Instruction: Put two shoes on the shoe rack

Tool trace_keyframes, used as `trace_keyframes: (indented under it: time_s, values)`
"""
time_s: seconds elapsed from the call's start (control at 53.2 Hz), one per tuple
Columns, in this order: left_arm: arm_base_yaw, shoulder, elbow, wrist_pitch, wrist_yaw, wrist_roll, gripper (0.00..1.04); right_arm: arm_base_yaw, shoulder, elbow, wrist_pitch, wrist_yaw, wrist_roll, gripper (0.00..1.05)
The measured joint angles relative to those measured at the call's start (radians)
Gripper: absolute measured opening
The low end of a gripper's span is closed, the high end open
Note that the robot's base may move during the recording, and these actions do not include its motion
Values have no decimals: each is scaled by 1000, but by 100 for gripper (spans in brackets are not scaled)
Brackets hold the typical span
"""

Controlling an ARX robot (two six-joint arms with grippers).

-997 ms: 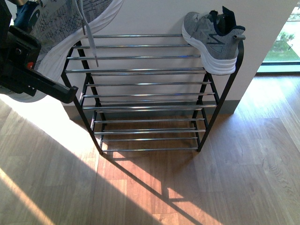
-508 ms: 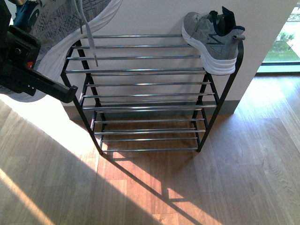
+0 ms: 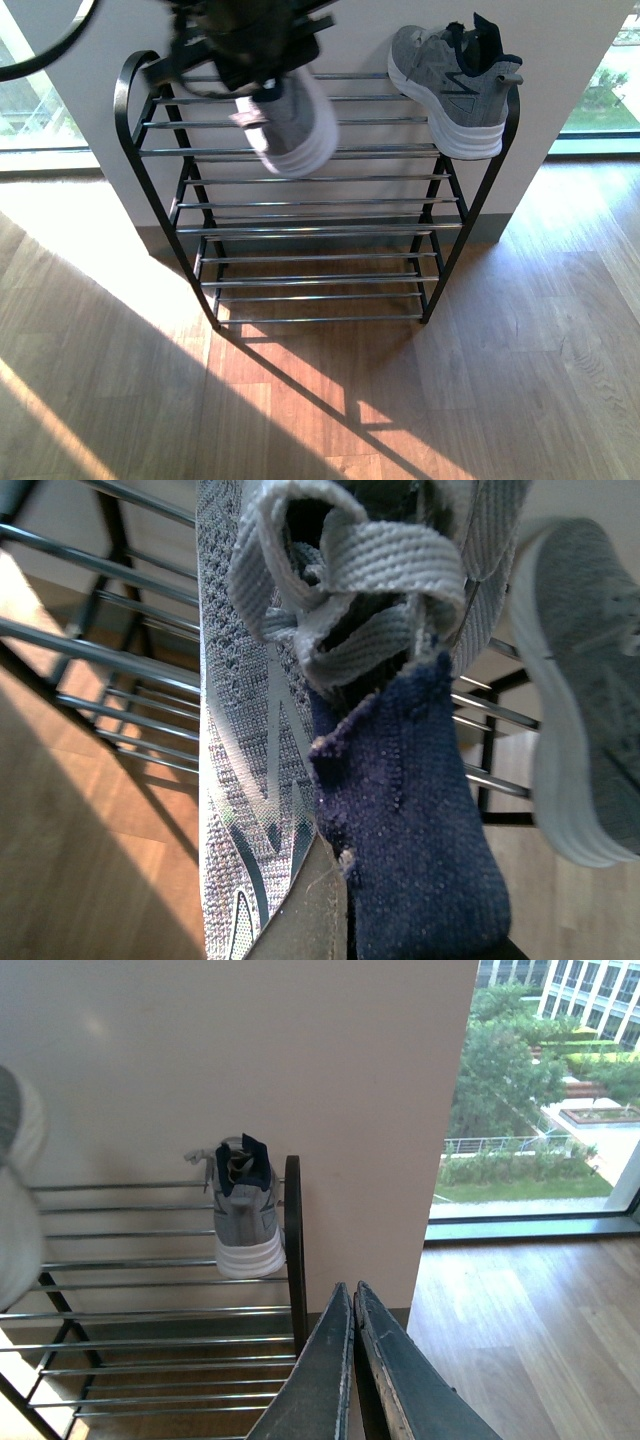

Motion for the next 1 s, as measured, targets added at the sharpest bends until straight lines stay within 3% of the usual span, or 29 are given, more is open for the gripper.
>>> trace_keyframes:
  time_s: [0.151,0.301,0.489,0.828,0.997]
  values:
    - [-42,240,389,-192,85,-60,3,0,-70,-34,-27,0,0,1]
    - [-56,412,665,-338,108,-84,3,0,-121,-45,-60,1,-1,1]
    - [-50,705,1155,-607,161,-87,3,0,-239,-45,-168,0,-1,1]
    - [-50,832,1407,-741,175,-19,3,0,-371,-45,-294,0,-1,1]
    - [-51,853,1472,-758,147,24,23,0,-412,-45,-337,0,-1,1]
